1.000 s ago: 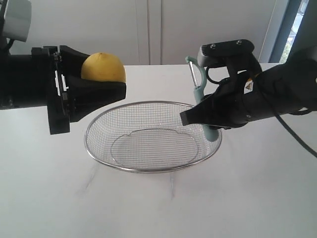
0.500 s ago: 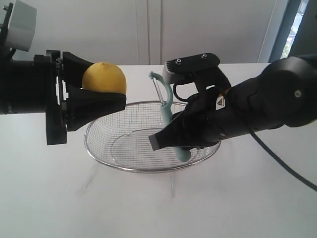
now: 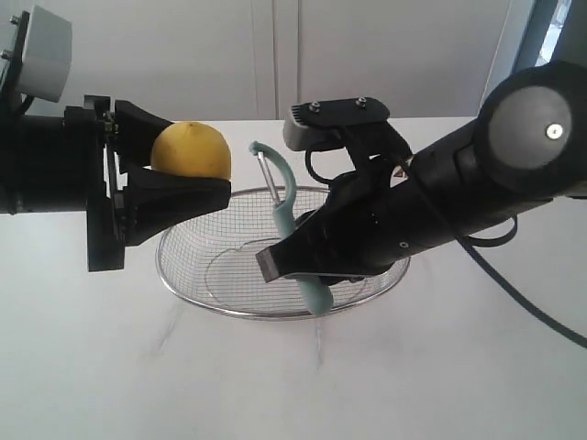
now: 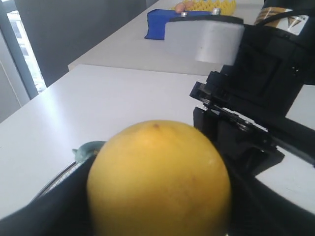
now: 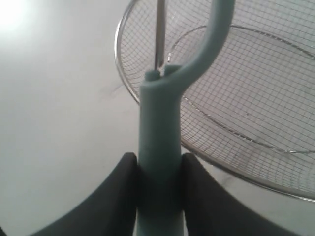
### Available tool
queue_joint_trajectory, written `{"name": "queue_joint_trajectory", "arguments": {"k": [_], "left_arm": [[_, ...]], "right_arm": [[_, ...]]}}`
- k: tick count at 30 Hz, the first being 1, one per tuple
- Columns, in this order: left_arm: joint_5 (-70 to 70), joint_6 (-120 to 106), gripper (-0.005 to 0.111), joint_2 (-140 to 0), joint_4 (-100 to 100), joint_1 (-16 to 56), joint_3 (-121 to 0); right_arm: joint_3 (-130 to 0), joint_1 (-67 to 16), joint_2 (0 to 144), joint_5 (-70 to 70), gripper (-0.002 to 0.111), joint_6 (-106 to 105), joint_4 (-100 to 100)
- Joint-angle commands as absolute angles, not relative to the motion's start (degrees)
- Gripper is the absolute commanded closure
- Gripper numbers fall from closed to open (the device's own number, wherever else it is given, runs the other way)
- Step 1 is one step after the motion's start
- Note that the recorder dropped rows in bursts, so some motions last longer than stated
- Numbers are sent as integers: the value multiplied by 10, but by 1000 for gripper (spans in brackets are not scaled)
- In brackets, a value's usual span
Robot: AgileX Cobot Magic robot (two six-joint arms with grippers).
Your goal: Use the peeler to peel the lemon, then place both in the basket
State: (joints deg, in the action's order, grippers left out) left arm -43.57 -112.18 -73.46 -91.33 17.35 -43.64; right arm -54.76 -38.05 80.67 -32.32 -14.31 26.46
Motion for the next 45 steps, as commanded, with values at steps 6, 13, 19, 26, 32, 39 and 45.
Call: {"name": "queue_joint_trajectory", "arguments": {"k": [6,13,19,26,32,39,45], "left_arm": [[-441,-1213,107,-733,-925,173,-440],[-400,-1213,107,-733,-909,173,-440],[-398,-1213,107,-735,-903,173,-440],[-398,-1213,107,-734,-900,173,-440],[-392,-1213,107,-734,-895,173,-440],[-388,-1213,107,-734,-895,173,-440],[-382,-1213,107,-734,-895,173,-440]], "right_arm": [[-567,-382,831,-362,108,-247,385],[-567,-382,833,-373,108,-252,412],[-567,-382,833,-377,108,-255,419],[-569,-382,833,-386,108,-256,430],[-583,-382,833,-397,108,-257,430],[-582,-382,833,-395,108,-257,426],[-582,-382,821,-389,108,-257,414]]}}
